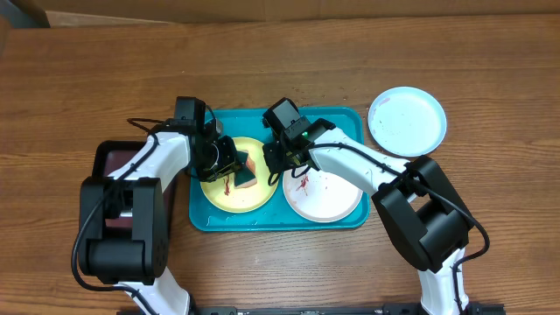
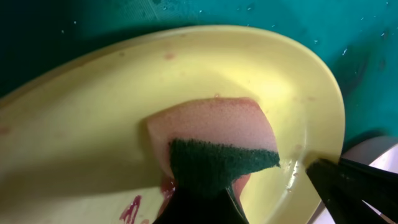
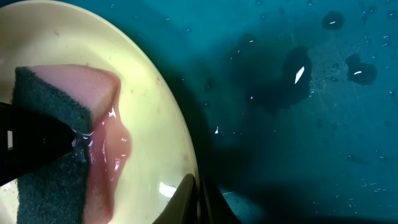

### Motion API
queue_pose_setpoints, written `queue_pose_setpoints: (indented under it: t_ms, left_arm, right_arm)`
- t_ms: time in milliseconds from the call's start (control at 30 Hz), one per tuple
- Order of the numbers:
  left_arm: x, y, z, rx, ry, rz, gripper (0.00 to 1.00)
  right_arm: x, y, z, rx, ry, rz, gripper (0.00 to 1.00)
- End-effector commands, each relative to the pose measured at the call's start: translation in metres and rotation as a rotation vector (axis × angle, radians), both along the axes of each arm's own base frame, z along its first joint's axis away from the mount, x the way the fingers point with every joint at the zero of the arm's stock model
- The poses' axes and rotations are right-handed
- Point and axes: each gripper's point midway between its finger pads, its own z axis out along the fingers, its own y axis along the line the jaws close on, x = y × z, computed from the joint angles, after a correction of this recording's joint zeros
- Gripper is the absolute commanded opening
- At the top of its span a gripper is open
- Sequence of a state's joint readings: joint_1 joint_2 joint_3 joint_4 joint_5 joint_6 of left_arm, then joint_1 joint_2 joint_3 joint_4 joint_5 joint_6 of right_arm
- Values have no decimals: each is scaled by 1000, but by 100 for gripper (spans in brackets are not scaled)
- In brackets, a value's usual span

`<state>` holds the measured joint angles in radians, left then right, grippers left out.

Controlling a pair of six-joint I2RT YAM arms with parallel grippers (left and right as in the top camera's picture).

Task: Clean dirty plates on tray and stack at the side
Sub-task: 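Scrub the yellow plate with the sponge in the left gripper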

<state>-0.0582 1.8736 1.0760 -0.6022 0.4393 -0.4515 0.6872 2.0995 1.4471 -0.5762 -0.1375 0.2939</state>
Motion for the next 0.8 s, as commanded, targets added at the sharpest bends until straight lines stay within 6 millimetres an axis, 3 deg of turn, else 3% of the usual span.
queue_pose_setpoints:
  t_ms: [0, 100, 200, 433, 600, 767]
  left_arm:
    - [-21, 14, -39, 101, 98, -43, 4]
    - [-27, 42, -47, 267, 128, -30, 4]
    - [-27, 61, -42, 377, 132, -23, 4]
    - [-14, 85, -3, 519, 98, -5, 4]
    - [3, 73, 39, 455, 46, 1, 4]
    - [6, 18, 60, 143, 8, -57, 4]
  right_arm:
    - [6, 11, 11, 29, -32, 15, 5]
    - [6, 10, 11, 27, -30, 15, 5]
    - [6, 10, 11, 26, -30, 14, 5]
    - [8, 9, 11, 19, -37, 10, 5]
    - [8, 9, 11, 21, -38, 10, 5]
    - [9, 10, 11, 24, -42, 10, 5]
